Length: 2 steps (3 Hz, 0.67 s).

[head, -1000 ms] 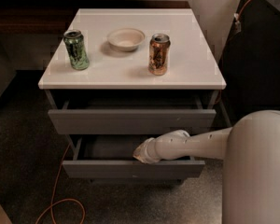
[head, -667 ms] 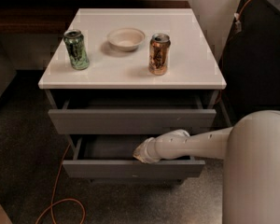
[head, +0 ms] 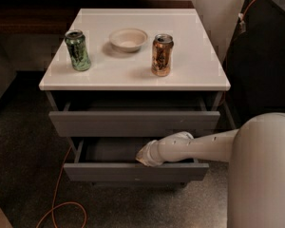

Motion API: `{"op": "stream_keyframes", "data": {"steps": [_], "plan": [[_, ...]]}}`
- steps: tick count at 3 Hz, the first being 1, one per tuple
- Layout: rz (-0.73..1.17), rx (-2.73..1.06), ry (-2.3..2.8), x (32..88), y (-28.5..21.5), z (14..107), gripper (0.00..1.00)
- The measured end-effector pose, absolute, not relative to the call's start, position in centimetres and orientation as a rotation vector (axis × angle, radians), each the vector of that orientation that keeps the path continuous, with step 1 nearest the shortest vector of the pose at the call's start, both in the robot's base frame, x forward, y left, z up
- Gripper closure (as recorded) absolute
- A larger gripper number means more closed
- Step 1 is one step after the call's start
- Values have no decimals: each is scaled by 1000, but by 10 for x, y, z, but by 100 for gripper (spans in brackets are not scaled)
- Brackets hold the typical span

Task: Place orange can into middle drawer

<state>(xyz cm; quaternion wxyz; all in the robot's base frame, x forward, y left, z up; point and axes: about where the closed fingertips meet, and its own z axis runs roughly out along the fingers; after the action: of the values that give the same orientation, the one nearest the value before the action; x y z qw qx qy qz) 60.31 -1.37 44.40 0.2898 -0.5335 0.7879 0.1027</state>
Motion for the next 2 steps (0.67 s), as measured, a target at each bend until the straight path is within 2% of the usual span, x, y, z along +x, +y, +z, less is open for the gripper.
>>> {"op": "stream_keyframes", "data": {"steps": [1, 2], "plan": [[274, -1423, 2102, 603, -14, 444, 100], [336, -1416, 2091, 576, 2, 453, 100]]}}
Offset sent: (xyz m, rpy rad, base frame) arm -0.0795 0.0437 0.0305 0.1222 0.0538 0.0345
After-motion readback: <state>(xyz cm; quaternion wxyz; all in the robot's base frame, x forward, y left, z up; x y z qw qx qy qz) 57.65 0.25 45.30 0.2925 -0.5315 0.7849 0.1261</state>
